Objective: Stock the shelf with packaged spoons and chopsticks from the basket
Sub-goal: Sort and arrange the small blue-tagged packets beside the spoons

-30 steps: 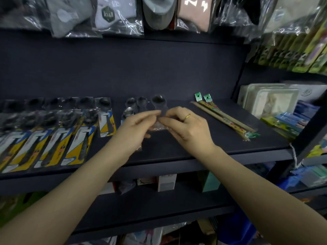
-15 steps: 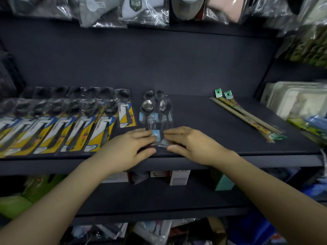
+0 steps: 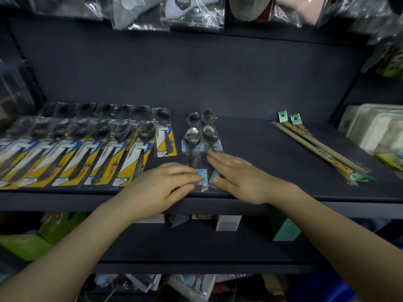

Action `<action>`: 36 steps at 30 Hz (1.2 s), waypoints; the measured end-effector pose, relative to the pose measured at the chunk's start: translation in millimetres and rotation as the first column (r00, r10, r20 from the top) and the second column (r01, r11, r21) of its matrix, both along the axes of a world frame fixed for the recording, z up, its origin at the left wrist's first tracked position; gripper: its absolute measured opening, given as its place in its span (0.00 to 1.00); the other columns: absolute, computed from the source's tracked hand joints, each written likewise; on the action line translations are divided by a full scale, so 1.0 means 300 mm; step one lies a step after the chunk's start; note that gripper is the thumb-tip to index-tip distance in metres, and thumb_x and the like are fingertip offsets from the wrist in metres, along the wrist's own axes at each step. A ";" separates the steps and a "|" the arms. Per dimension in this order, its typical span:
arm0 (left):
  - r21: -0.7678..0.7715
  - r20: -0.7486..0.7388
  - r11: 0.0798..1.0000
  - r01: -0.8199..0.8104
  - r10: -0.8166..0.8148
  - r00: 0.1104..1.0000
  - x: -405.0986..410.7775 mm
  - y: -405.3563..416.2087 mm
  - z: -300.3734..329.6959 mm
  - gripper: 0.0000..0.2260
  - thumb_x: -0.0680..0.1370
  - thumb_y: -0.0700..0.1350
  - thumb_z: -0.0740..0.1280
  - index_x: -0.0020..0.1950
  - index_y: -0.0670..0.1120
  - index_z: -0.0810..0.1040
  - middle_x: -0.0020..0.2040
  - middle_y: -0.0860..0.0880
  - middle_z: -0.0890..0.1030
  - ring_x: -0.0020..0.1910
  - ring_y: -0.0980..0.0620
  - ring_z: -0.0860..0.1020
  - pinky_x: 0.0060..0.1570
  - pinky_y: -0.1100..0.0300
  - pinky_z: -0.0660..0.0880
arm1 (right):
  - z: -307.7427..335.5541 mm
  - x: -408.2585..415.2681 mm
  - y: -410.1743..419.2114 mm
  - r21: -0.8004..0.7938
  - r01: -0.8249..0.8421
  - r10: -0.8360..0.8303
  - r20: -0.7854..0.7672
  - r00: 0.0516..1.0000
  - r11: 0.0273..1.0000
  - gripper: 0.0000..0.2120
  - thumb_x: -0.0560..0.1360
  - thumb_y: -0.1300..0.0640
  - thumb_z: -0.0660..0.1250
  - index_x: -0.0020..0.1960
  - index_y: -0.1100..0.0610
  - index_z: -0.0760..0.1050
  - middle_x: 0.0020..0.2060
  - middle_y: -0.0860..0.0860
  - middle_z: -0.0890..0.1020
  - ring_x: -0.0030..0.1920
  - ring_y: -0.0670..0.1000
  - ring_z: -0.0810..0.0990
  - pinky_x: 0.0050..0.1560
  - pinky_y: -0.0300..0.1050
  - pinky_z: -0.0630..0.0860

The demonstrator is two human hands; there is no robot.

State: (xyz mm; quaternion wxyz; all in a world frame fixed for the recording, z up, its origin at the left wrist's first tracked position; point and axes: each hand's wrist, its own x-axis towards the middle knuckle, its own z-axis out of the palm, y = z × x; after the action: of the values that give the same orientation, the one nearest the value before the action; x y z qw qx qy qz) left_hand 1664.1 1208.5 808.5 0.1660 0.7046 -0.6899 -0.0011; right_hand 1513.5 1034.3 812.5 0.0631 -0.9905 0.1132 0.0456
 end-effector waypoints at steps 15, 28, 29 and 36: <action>0.150 0.167 0.948 -0.280 0.255 0.953 0.009 -0.186 0.042 0.26 0.79 0.55 0.52 0.75 0.45 0.54 0.77 0.48 0.55 0.74 0.50 0.56 0.71 0.58 0.57 | 0.056 0.292 -0.263 0.050 0.038 -0.048 0.229 0.972 0.998 0.22 0.76 0.50 0.64 0.66 0.58 0.69 0.60 0.57 0.76 0.62 0.58 0.71 0.61 0.54 0.71; 0.202 0.075 0.931 -0.305 0.296 0.952 0.058 -0.216 0.036 0.29 0.74 0.65 0.46 0.74 0.57 0.55 0.76 0.53 0.54 0.74 0.53 0.56 0.68 0.60 0.58 | 0.098 0.512 -0.381 0.127 -0.122 0.116 0.050 0.992 0.984 0.22 0.81 0.48 0.50 0.71 0.54 0.66 0.73 0.49 0.65 0.75 0.49 0.58 0.76 0.45 0.51; 0.194 0.070 0.930 -0.311 0.303 0.950 0.059 -0.211 0.038 0.31 0.72 0.67 0.44 0.73 0.58 0.55 0.76 0.54 0.55 0.73 0.54 0.56 0.68 0.61 0.58 | 0.094 0.524 -0.385 0.084 -0.113 0.110 0.036 0.993 0.990 0.23 0.81 0.45 0.49 0.69 0.54 0.69 0.72 0.51 0.68 0.74 0.51 0.61 0.75 0.49 0.55; 0.028 0.008 0.930 -0.367 0.367 0.930 0.098 -0.122 0.050 0.30 0.73 0.64 0.44 0.73 0.54 0.59 0.75 0.53 0.59 0.72 0.53 0.61 0.69 0.61 0.61 | 0.117 0.580 -0.296 -0.089 -0.145 0.165 0.289 0.943 0.985 0.20 0.80 0.46 0.51 0.57 0.57 0.76 0.58 0.56 0.77 0.61 0.59 0.72 0.61 0.55 0.71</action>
State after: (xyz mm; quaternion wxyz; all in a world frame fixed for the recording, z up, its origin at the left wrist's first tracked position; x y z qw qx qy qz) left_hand 1693.6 1171.9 823.6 0.1523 0.8233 -0.5464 0.0209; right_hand 1687.4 945.4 847.5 0.0427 -0.9935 0.0258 -0.1020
